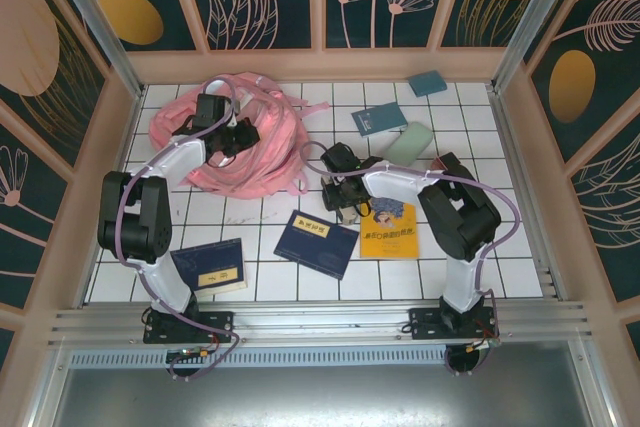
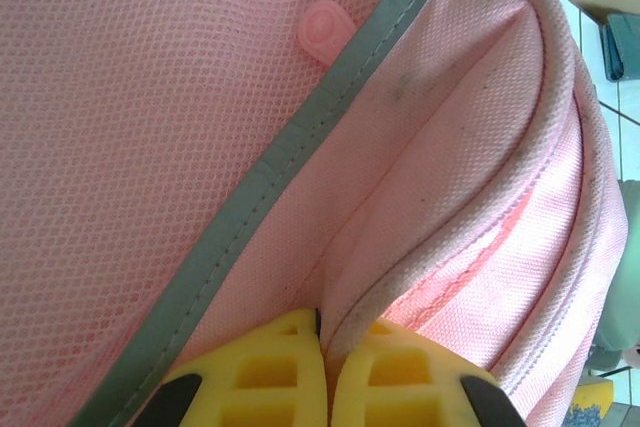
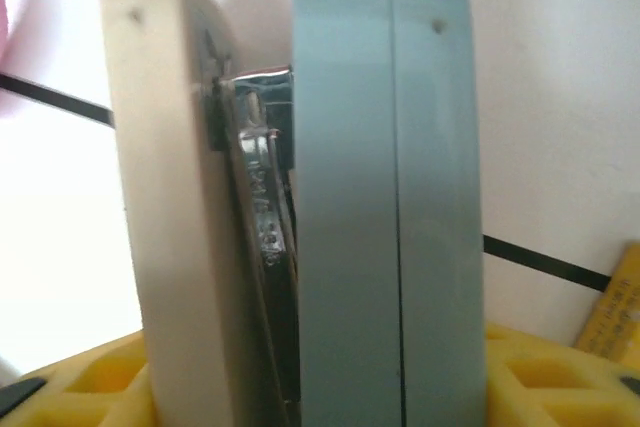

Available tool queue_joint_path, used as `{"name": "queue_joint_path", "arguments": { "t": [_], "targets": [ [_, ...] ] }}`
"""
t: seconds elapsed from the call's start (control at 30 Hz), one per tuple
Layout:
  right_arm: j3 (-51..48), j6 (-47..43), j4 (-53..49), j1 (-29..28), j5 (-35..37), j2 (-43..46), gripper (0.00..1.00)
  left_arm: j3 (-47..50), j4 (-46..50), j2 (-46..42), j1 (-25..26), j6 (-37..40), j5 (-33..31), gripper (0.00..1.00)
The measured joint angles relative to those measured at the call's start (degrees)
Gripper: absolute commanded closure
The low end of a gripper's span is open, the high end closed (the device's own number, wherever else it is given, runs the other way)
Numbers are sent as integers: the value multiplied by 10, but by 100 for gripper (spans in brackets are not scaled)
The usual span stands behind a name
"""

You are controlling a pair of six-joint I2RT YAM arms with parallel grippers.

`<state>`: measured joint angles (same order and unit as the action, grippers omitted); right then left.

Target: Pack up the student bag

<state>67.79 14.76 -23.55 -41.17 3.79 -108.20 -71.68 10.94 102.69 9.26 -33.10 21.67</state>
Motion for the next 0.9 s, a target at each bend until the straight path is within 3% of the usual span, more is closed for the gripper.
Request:
{"name": "queue_joint_path", "arguments": {
  "t": [0.17, 0.37, 0.63, 0.9],
  "targets": [
    [0, 2, -3, -1, 15, 4, 70, -42, 34, 0, 0, 0, 4, 100],
    [-4, 15, -10, 21, -5, 57, 71, -116, 111, 0, -3, 20, 10, 100],
    [8, 80, 36, 97, -149, 131, 72, -187, 196, 0, -16, 44, 42, 100],
    [86, 205, 155, 92, -280, 51, 71, -218, 227, 1, -19, 31, 105, 100]
  ]
}}
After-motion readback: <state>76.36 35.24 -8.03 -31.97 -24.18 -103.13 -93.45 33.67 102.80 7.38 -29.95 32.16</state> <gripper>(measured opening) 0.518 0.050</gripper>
